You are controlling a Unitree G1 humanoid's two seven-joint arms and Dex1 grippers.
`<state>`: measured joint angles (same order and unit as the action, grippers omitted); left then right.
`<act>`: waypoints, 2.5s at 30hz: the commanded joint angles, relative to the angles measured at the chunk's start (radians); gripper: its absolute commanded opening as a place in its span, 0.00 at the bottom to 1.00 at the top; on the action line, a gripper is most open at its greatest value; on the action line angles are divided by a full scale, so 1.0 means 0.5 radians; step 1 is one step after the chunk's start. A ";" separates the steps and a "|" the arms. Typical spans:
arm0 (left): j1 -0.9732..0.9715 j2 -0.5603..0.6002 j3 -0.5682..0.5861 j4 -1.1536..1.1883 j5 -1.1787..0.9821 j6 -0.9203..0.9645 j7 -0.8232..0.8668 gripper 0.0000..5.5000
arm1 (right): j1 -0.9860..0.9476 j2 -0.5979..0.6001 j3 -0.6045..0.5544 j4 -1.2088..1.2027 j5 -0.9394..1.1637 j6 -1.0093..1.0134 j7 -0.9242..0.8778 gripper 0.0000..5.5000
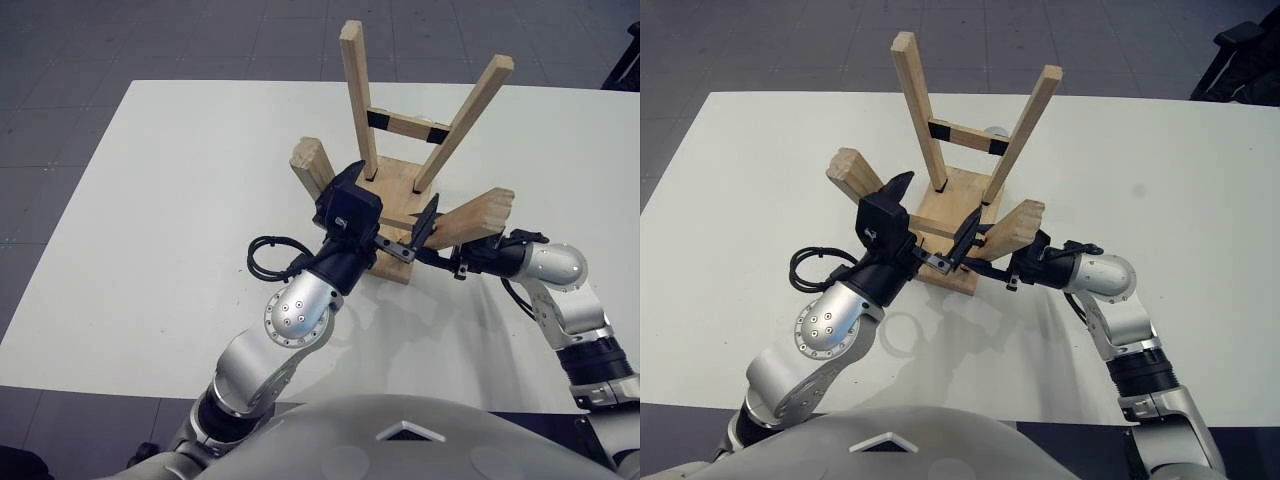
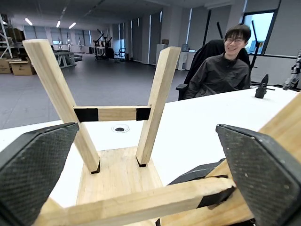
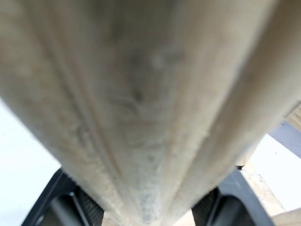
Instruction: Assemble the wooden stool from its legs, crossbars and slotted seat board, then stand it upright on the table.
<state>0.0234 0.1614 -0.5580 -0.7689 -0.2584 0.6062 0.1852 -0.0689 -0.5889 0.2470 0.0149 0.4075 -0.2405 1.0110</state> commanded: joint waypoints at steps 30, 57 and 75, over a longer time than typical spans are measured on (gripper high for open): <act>0.224 -0.163 -0.110 0.267 0.569 0.276 -0.089 0.57 | 0.144 -0.065 0.077 0.042 -0.221 0.120 -0.001 0.37; -0.540 -0.530 1.080 -0.342 -0.453 0.801 -0.229 0.57 | 0.081 -0.307 0.242 0.079 -0.261 0.540 0.191 0.37; -0.754 0.250 2.244 0.360 -0.649 0.847 0.056 0.57 | 0.010 -0.393 0.324 0.161 -0.260 0.581 0.248 0.37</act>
<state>-0.4086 0.2666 0.5893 -0.6689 -0.6640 1.0402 0.1778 -0.1723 -0.7143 0.2985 -0.0103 0.4461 -0.0834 1.0940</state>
